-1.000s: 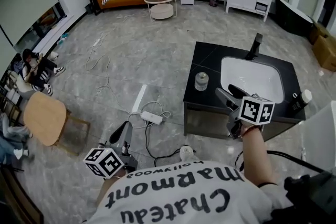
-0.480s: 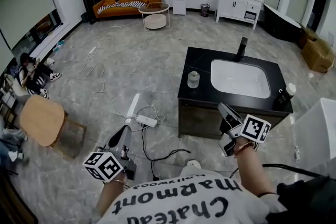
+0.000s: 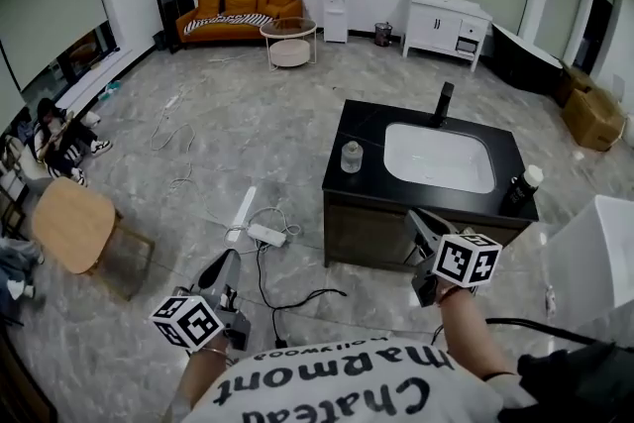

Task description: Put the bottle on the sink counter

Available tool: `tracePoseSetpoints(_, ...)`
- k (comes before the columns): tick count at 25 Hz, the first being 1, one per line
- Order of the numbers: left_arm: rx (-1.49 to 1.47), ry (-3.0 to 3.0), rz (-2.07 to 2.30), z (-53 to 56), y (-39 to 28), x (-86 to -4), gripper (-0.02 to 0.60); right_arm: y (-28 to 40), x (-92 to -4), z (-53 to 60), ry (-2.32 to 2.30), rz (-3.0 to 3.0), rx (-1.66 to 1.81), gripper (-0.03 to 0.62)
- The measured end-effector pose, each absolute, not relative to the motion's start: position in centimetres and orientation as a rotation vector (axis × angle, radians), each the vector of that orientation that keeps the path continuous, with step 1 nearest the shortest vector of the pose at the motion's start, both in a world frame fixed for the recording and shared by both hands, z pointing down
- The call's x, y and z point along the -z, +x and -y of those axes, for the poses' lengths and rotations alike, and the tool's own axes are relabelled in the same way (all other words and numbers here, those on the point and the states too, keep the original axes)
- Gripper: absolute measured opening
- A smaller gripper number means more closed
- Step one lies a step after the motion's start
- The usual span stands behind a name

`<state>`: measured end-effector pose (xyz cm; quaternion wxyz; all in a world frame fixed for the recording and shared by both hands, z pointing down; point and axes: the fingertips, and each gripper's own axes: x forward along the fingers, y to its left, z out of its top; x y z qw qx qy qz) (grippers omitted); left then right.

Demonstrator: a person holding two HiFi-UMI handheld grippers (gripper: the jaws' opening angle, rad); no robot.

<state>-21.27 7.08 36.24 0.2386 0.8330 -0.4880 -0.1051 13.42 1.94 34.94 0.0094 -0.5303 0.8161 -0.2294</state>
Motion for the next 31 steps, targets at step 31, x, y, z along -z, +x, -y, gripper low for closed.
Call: tracePoseSetpoints(31,0.182,2.235,1.269,-30.5,-3.5,-41.0,0.015,30.3,-41.2,-26.5,-1.733,-2.596,0.837,0.02)
